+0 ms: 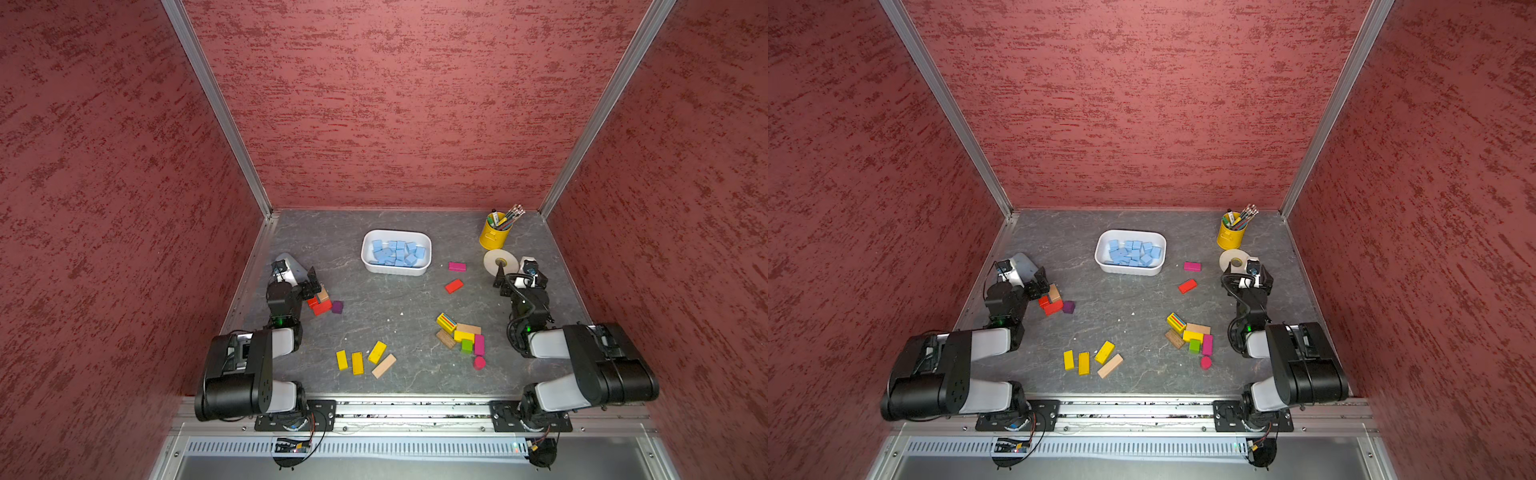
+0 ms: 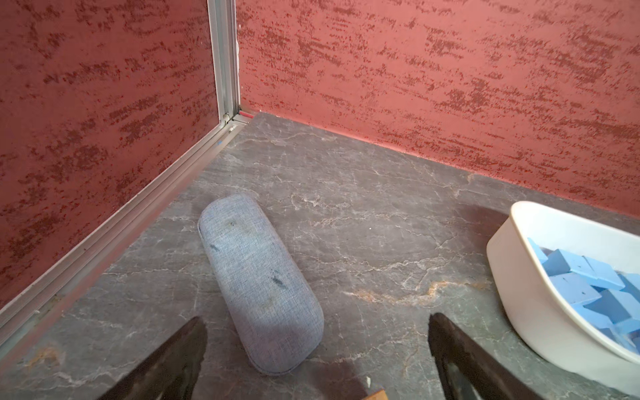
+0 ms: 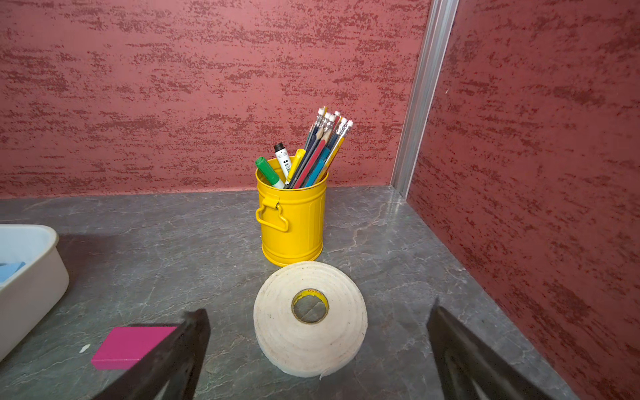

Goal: Pick out the blue building blocks
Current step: Reset both arms

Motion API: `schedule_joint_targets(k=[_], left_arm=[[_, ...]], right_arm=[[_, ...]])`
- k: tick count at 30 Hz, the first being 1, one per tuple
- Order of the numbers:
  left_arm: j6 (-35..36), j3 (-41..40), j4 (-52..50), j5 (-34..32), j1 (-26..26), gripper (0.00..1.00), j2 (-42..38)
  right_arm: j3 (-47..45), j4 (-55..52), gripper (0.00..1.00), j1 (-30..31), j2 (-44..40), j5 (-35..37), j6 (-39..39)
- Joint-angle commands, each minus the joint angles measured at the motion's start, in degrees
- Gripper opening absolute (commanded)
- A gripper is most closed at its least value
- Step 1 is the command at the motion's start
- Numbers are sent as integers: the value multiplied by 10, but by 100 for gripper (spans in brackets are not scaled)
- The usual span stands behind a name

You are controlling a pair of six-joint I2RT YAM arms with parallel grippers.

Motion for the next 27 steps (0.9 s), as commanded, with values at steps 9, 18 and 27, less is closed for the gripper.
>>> schedule_joint_targets(k=[9, 18, 27], left_arm=[[60, 53, 20, 84, -26, 100, 70], [70, 55, 25, 49, -44, 100, 73], [73, 55, 24, 42, -48, 100, 73]], right_arm=[[-17, 75, 98, -25, 31, -83, 32], [-19, 79, 99, -24, 33, -11, 56], [-18, 76, 99, -24, 32, -13, 56]])
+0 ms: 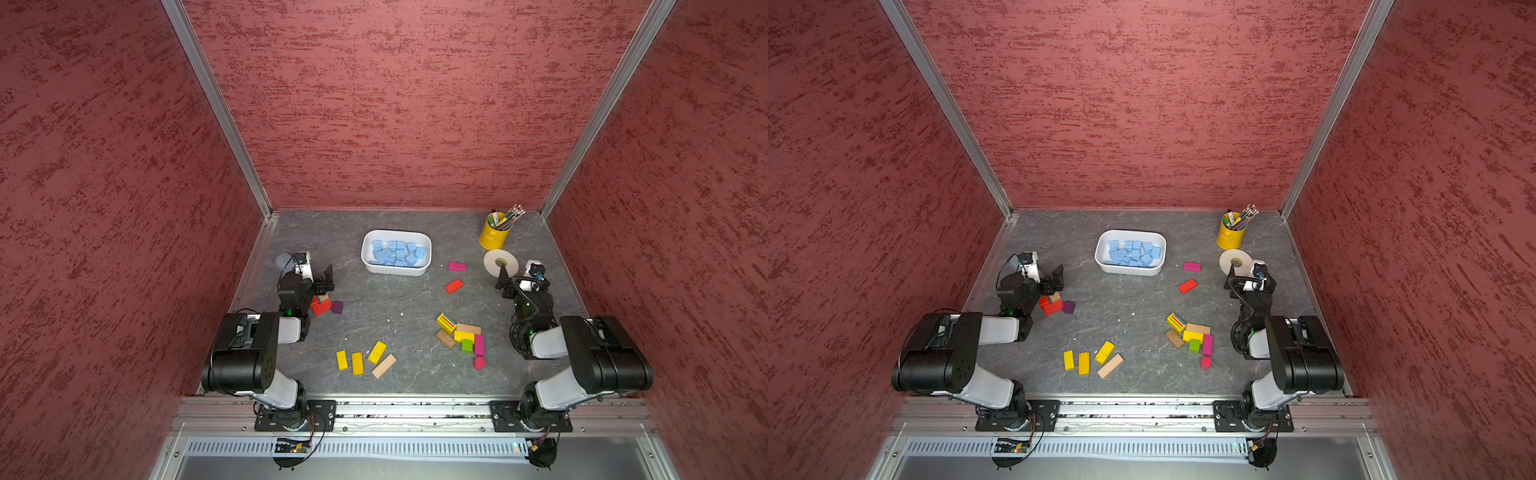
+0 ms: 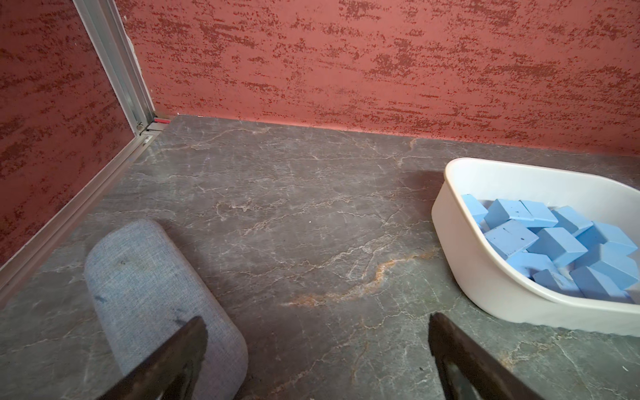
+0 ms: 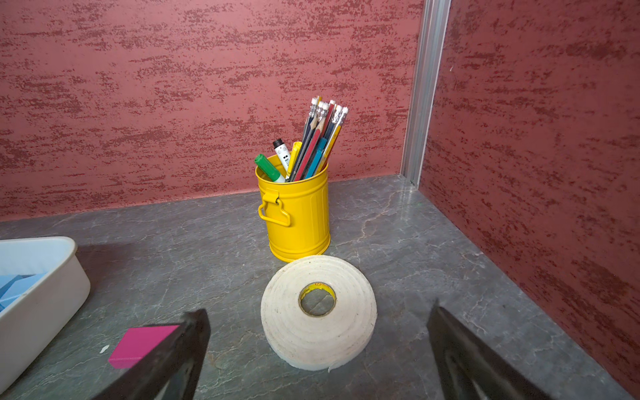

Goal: Pick out the blue building blocks
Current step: Reset both arms

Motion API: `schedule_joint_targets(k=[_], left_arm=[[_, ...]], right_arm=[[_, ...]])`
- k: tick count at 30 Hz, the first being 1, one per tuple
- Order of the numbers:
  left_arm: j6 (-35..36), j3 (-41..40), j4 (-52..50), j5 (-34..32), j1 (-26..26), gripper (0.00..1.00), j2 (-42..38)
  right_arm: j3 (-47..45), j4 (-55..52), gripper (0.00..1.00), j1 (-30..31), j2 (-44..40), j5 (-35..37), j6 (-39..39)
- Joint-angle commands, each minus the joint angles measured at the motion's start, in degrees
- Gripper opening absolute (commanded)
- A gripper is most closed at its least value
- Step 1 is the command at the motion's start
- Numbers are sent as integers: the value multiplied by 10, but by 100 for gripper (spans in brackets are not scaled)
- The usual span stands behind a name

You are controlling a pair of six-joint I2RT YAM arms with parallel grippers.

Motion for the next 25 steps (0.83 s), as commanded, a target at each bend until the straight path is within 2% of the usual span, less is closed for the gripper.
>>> schedule_joint_targets(k=[1, 16, 25], left_arm=[[8, 7, 3, -6, 0, 100, 1], [9, 7, 2, -6, 0, 100, 1], [9, 7, 2, -6, -1, 100, 1]], right_arm=[[-2, 26, 99, -1, 2, 12, 7], [1, 25, 99, -1, 2, 12, 7], [4, 18, 99, -1, 1, -18, -4]])
